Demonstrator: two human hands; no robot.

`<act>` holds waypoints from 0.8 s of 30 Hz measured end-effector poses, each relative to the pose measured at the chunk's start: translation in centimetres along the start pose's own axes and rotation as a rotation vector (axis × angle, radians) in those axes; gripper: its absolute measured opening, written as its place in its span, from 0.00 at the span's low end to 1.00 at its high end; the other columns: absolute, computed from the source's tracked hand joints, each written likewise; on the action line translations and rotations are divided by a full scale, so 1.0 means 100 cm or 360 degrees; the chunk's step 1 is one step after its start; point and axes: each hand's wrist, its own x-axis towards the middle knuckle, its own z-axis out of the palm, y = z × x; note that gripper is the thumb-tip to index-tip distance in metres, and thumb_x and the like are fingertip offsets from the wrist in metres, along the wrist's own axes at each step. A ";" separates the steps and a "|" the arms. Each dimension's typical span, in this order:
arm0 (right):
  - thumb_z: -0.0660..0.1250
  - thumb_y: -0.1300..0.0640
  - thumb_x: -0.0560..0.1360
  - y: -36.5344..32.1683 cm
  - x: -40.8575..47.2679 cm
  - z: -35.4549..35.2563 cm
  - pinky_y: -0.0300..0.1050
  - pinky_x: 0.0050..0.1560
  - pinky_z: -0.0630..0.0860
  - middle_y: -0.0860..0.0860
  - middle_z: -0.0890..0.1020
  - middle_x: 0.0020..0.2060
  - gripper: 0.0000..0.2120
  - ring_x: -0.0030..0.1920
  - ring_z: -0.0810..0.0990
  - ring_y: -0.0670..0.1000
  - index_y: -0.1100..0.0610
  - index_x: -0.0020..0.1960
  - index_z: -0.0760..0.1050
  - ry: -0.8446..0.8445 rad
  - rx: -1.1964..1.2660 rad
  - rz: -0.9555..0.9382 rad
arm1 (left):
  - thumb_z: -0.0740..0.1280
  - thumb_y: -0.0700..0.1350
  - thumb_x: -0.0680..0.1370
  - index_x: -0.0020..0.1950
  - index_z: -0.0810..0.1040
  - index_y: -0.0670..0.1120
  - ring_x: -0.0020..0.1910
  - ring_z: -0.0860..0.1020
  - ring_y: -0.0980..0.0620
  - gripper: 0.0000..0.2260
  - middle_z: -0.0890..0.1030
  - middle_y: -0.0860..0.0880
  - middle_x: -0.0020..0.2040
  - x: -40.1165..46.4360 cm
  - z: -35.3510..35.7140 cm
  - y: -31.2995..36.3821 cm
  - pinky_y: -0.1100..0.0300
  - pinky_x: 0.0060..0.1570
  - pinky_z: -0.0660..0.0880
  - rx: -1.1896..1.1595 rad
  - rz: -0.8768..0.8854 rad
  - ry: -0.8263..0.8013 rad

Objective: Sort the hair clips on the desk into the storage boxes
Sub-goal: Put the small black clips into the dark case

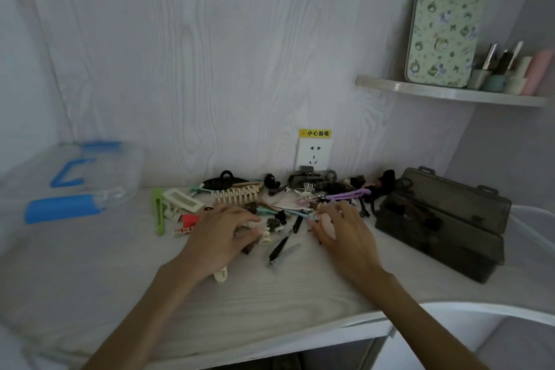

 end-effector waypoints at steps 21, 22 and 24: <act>0.54 0.53 0.80 -0.017 -0.014 0.006 0.36 0.31 0.67 0.41 0.75 0.36 0.08 0.33 0.73 0.39 0.47 0.57 0.69 0.0144 0.0341 0.0047 | 0.72 0.33 0.64 0.50 0.77 0.63 0.61 0.72 0.55 0.26 0.77 0.59 0.59 -0.014 -0.026 -0.043 0.53 0.66 0.63 -0.0155 -0.0065 0.0275; 0.55 0.53 0.80 -0.018 -0.012 0.007 0.38 0.34 0.71 0.41 0.77 0.37 0.07 0.36 0.75 0.40 0.48 0.54 0.70 0.0195 0.0434 0.0060 | 0.71 0.32 0.63 0.50 0.79 0.61 0.60 0.72 0.53 0.25 0.78 0.59 0.58 -0.014 -0.024 -0.043 0.54 0.64 0.61 0.0008 -0.0079 0.0428; 0.58 0.54 0.79 -0.024 -0.003 0.012 0.38 0.40 0.74 0.42 0.79 0.42 0.07 0.40 0.77 0.41 0.49 0.53 0.73 0.0233 0.0524 -0.0001 | 0.71 0.36 0.65 0.50 0.80 0.58 0.56 0.72 0.55 0.20 0.78 0.59 0.54 -0.016 -0.025 -0.034 0.57 0.60 0.61 0.0017 -0.0065 0.0590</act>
